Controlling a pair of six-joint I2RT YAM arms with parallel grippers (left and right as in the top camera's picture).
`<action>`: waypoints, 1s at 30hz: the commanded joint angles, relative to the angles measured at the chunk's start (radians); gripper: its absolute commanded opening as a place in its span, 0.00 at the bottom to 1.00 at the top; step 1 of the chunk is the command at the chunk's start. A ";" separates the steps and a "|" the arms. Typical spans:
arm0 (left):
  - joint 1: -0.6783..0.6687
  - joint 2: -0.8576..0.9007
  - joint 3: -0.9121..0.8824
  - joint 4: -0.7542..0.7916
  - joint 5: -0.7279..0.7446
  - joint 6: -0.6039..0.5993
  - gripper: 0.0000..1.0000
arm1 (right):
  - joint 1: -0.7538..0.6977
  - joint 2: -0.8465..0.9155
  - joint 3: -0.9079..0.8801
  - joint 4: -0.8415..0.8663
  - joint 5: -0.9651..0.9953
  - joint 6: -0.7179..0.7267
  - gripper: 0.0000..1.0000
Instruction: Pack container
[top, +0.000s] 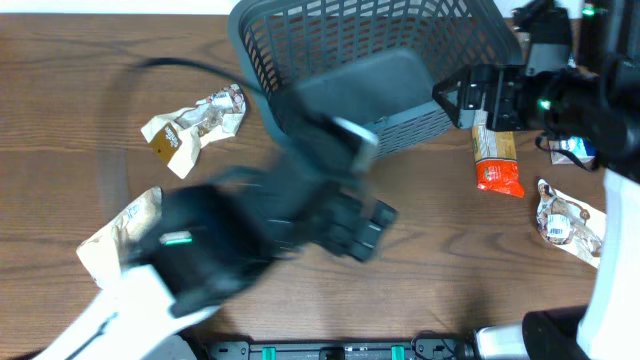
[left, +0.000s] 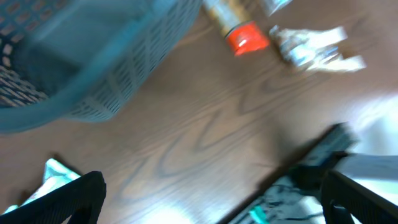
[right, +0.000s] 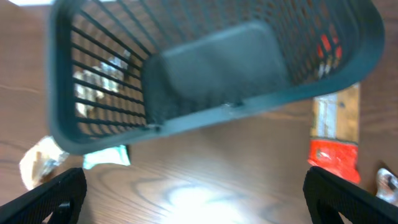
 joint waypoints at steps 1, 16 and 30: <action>-0.068 0.019 0.019 -0.010 -0.242 -0.066 0.99 | 0.005 0.002 0.013 -0.010 0.133 -0.031 0.99; -0.068 0.006 0.019 -0.011 -0.219 -0.087 0.99 | -0.094 0.088 0.013 0.204 0.102 -0.128 0.99; -0.068 0.006 0.019 -0.011 -0.058 -0.087 0.99 | -0.097 0.249 0.013 0.328 -0.110 -0.190 0.99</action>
